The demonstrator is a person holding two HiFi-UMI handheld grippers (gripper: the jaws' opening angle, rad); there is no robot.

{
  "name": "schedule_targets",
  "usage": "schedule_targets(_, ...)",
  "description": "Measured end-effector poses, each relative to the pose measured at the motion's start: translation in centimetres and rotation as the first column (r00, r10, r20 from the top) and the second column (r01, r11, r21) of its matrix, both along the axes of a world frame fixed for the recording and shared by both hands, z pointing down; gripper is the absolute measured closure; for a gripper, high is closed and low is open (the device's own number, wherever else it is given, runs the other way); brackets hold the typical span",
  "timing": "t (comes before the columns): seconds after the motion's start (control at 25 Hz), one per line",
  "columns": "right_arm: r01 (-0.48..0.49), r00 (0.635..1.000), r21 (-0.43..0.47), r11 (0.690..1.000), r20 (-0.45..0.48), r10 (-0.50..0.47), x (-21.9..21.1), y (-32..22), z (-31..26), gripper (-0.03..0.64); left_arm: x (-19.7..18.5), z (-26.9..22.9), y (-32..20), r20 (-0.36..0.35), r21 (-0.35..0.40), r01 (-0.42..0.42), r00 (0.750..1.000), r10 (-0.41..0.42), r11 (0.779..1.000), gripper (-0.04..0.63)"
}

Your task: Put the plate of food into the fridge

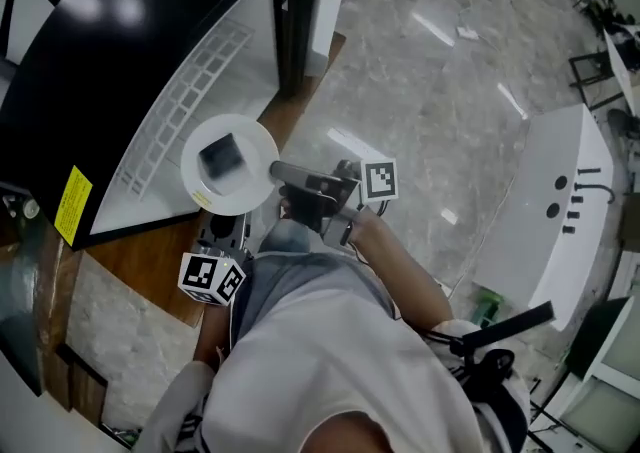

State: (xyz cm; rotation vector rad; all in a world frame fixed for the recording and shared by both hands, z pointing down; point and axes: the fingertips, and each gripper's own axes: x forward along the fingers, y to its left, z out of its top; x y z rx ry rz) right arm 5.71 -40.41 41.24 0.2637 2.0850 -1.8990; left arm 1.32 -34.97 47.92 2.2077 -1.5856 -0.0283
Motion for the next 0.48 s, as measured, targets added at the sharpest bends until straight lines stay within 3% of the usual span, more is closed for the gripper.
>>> schedule_targets(0.12, 0.046, 0.999, -0.014, 0.999, -0.003, -0.046, -3.2, -4.5, -1.4, 0.591, -1.5, -2.0, -3.7, 0.033, 0.022, 0.028, 0.999, -0.029, 0.999, 0.584)
schedule_targets(0.28, 0.091, 0.996, -0.087, 0.992, -0.015, -0.092, -6.5, -8.4, -1.1, 0.591, -1.5, -3.0, -6.2, 0.142, 0.06, 0.044, 0.988, -0.052, 0.997, 0.584)
schedule_targets(0.4, 0.148, 0.988, -0.109, 0.983, -0.029, -0.152, -8.9, -10.2, -0.8, 0.591, -1.8, -4.7, -7.7, 0.191, 0.115, 0.11, 0.973, -0.13, 0.987, 0.584)
schedule_targets(0.48, 0.176, 0.983, -0.121, 0.977, -0.039, -0.182, -10.2, -11.2, -1.0, 0.591, -2.2, -5.9, -9.0, 0.186, 0.153, 0.158, 0.965, -0.186, 0.975, 0.584)
